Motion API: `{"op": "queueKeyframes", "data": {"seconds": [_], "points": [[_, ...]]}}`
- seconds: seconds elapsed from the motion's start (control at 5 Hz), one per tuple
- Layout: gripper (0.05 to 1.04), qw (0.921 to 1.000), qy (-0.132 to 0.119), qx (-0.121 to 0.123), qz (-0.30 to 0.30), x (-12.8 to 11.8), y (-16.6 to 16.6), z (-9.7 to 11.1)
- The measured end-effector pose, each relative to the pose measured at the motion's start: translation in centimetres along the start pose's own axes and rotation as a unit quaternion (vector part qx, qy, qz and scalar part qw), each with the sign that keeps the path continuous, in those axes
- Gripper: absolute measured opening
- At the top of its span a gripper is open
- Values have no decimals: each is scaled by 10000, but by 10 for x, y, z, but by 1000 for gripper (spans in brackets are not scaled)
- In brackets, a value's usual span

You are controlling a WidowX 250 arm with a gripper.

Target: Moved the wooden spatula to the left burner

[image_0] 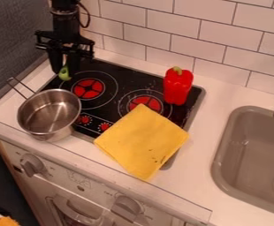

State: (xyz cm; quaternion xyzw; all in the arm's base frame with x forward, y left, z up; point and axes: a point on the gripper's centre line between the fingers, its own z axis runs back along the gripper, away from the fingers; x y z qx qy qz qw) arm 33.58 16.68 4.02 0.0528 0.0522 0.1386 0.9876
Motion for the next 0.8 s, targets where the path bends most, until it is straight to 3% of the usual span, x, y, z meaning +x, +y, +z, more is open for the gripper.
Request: {"op": "queueKeyframes", "data": {"seconds": [0.2,0.4,0.6,0.8], "points": [[746,9998,79,112,-153,0,4,-4],[993,9994,69,196,-279,0,1,-4],[1009,9988,-202,181,-417,-7,-8,9],[1003,9969,-689,87,-356,-17,-15,37]]}}
